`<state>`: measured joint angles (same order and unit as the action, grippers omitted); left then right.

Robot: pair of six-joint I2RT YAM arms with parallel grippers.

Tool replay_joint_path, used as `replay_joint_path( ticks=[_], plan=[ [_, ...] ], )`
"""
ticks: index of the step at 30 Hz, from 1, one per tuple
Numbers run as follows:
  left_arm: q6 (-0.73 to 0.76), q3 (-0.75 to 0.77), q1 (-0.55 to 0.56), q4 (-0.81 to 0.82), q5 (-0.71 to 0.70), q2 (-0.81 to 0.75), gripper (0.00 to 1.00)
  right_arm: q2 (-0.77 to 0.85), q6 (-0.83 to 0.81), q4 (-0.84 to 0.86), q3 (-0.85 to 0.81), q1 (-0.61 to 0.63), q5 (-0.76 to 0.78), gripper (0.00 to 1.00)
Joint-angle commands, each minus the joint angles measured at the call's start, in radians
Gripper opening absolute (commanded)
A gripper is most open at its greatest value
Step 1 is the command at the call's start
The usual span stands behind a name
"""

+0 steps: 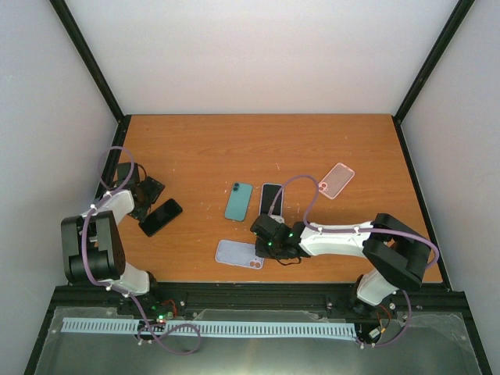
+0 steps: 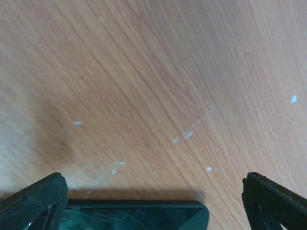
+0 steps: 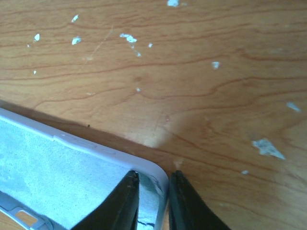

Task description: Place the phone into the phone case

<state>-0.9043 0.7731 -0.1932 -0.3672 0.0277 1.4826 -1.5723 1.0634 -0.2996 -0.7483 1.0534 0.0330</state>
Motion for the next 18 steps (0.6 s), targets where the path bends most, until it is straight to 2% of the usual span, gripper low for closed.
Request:
replay_joint_path(
  ticks=[1, 2, 4, 7, 11, 15, 18],
  plan=[
    [-0.009, 0.039, -0.001, -0.073, -0.133, -0.043, 0.99, -0.021, -0.051, -0.033, -0.003, -0.018, 0.003, 0.07],
    [-0.003, 0.036, -0.001, -0.079, -0.147, -0.047, 1.0, -0.015, -0.073, -0.05, -0.005, -0.025, 0.025, 0.03],
    [0.007, 0.027, -0.004, -0.092, -0.171, -0.041, 0.99, 0.001, -0.147, -0.078, -0.008, -0.043, 0.069, 0.03],
    [0.028, 0.017, -0.014, -0.095, -0.139, -0.019, 0.99, 0.029, -0.342, -0.108, -0.017, -0.074, 0.074, 0.03],
    [0.023, -0.004, -0.015, -0.082, -0.099, -0.026, 1.0, 0.074, -0.544, -0.256, -0.073, -0.086, 0.152, 0.03],
    [0.023, -0.045, -0.015, -0.067, -0.043, -0.042, 1.0, 0.056, -0.675, -0.381, -0.153, -0.098, 0.183, 0.06],
    [0.018, -0.078, -0.012, -0.053, -0.002, -0.036, 0.99, 0.002, -0.724, -0.445, -0.211, -0.108, 0.243, 0.04]
  ],
)
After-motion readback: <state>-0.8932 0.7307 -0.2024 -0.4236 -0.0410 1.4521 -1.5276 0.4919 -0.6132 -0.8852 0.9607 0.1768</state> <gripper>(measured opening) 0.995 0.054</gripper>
